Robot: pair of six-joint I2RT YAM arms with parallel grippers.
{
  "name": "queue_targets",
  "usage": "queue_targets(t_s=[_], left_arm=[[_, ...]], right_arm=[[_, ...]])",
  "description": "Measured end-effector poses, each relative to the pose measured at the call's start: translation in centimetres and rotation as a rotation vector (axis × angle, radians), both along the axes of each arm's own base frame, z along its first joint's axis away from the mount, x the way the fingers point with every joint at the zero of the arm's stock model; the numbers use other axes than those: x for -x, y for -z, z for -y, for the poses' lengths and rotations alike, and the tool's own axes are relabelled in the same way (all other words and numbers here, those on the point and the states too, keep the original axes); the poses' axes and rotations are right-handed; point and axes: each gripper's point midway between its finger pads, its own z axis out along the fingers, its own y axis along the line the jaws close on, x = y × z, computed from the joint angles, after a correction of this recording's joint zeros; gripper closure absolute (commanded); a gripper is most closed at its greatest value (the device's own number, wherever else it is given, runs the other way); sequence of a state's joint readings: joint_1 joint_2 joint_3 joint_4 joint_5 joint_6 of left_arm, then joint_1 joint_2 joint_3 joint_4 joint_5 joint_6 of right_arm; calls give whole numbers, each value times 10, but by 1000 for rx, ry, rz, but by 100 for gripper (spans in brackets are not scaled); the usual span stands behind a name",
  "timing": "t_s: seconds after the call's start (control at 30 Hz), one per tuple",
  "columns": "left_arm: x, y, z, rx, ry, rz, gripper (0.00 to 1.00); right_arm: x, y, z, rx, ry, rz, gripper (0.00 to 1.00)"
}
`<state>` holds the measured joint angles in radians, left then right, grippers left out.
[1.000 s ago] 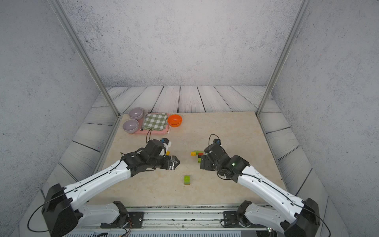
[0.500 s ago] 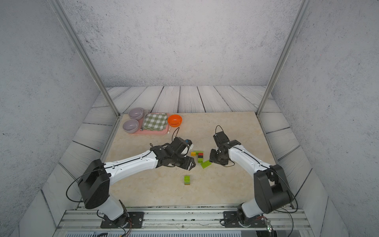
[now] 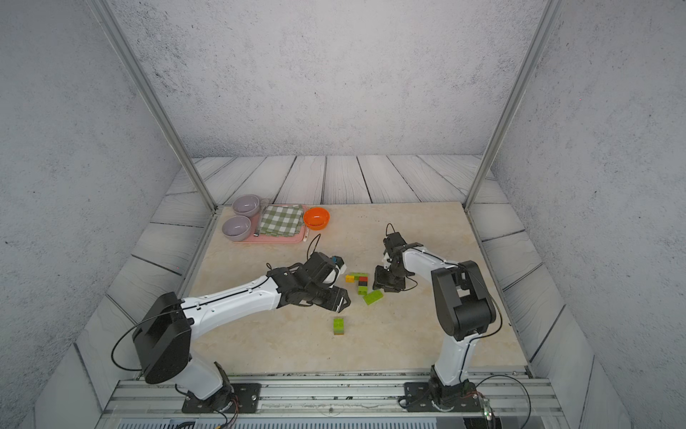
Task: Assemble the letter r with lego
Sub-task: Move the lego brick at the center of the board.
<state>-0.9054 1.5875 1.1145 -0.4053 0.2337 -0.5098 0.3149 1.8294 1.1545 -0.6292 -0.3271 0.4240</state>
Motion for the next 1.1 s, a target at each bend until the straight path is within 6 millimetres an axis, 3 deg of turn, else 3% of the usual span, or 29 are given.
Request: queue_targets(t_s=[0.2, 0.4, 0.67, 0.83, 1.0, 1.1], left_arm=[[-1, -4, -5, 8, -24, -2, 37], [-3, -5, -19, 16, -65, -8, 37], [-4, -1, -31, -26, -75, -4, 32], [2, 4, -33, -48, -35, 1, 31], [12, 4, -25, -67, 57, 43, 25], [15, 3, -10, -87, 132, 99, 25]], right_arm=[[9, 5, -4, -23, -30, -43, 70], [26, 8, -6, -58, -38, -77, 73], [49, 6, -31, -100, -50, -96, 62], [70, 5, -30, -105, -26, -106, 65], [85, -5, -29, -176, -3, -93, 66], [82, -32, -14, -178, 45, 9, 61]])
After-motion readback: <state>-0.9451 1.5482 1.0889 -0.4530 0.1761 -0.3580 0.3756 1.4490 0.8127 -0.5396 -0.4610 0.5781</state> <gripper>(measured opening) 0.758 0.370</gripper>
